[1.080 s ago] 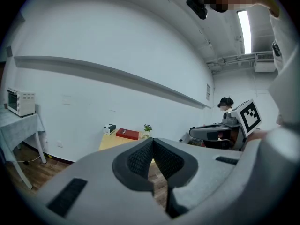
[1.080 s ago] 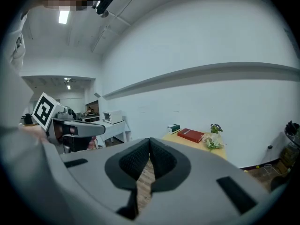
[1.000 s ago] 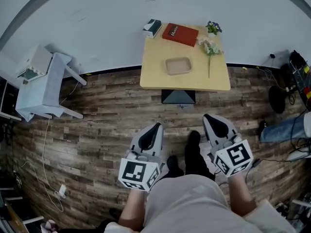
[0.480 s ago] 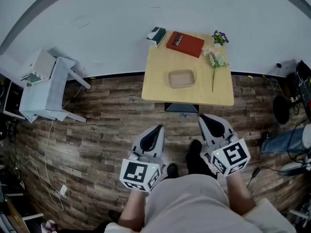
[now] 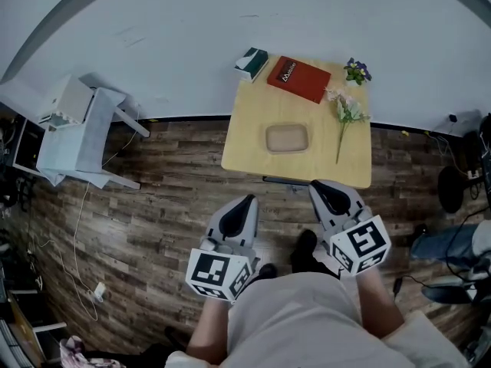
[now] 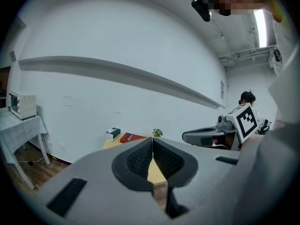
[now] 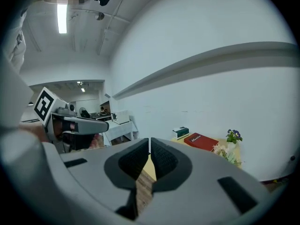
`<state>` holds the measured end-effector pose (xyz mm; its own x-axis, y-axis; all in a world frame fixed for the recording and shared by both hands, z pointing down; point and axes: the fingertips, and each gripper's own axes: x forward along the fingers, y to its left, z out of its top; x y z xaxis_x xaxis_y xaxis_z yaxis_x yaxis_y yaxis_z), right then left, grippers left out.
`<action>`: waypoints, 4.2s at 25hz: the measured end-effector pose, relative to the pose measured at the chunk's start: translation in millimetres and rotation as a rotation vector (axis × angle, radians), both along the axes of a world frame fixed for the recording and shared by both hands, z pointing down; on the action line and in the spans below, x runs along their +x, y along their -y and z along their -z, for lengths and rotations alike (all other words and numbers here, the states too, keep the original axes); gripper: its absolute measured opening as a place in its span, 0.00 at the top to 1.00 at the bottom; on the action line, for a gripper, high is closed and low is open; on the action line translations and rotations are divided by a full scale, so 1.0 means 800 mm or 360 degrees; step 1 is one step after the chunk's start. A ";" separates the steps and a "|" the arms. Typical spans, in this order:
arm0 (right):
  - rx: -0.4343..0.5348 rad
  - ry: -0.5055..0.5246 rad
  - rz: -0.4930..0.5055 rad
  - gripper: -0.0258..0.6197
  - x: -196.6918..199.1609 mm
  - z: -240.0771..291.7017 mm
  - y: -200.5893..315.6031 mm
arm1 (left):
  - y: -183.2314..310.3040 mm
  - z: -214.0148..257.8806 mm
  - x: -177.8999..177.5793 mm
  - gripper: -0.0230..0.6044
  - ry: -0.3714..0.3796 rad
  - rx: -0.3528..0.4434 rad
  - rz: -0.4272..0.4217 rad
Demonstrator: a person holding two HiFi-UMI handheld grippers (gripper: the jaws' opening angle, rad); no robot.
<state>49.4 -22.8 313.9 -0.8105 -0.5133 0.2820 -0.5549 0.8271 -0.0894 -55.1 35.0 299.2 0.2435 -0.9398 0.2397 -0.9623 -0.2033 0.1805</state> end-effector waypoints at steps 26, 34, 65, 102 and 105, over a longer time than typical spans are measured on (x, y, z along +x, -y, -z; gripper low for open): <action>0.0004 -0.0333 0.0336 0.76 0.012 -0.104 0.097 | 0.086 -0.045 0.074 0.96 0.0044 -0.0129 0.0133; 0.0011 -0.0511 0.0312 0.72 -0.012 -0.151 0.104 | 0.094 -0.053 0.054 0.96 0.0055 -0.0132 0.0051; 0.0185 -0.1249 0.0227 0.72 -0.092 -0.328 0.167 | 0.194 -0.106 -0.051 0.96 -0.0019 -0.0199 -0.0351; 0.0598 -0.1663 0.0182 0.79 -0.103 -0.386 0.185 | 0.204 -0.166 -0.067 0.96 -0.0027 -0.0358 -0.0516; 0.0617 -0.1679 0.0159 0.80 -0.102 -0.389 0.186 | 0.202 -0.167 -0.071 0.96 -0.0022 -0.0363 -0.0510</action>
